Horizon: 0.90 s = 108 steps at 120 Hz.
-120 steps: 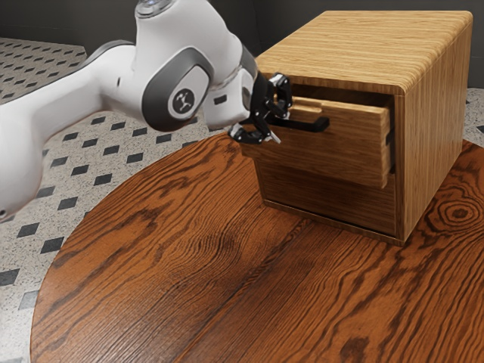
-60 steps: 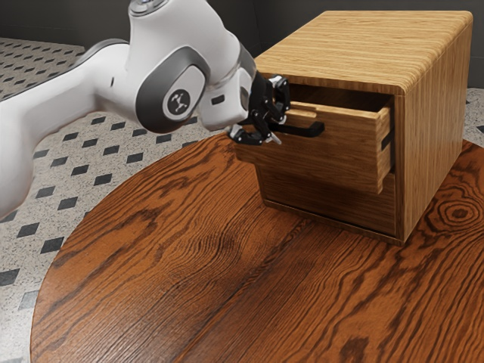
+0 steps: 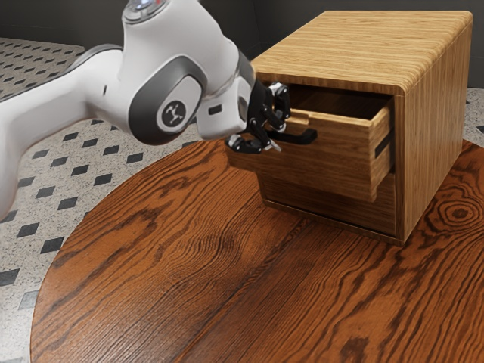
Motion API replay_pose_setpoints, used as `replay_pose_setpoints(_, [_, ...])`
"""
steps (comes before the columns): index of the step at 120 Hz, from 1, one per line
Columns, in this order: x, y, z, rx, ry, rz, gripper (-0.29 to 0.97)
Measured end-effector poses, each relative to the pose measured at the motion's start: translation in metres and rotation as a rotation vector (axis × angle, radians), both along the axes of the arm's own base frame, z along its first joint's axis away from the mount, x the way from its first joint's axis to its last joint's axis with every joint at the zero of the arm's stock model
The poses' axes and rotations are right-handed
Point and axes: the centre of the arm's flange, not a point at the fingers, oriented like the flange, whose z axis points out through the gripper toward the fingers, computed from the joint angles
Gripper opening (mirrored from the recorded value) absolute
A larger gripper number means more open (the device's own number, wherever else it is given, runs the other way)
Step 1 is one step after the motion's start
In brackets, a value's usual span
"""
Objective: Pull the drawer handle with one arm to open the drawer
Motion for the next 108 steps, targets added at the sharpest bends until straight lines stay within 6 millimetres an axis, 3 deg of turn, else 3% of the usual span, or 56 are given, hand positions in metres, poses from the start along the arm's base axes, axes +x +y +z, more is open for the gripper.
replay_pose_setpoints(21, [-0.009,-0.004,0.0,0.008,0.002,0.002,-0.1])
replay_pose_setpoints(36, [-0.021,-0.008,0.005,0.016,-0.003,0.004,0.0])
replay_pose_setpoints(61, [-0.026,-0.009,-0.004,0.02,0.011,0.008,0.11])
replay_pose_setpoints(108, [-0.047,-0.004,-0.002,0.032,-0.006,0.037,0.14])
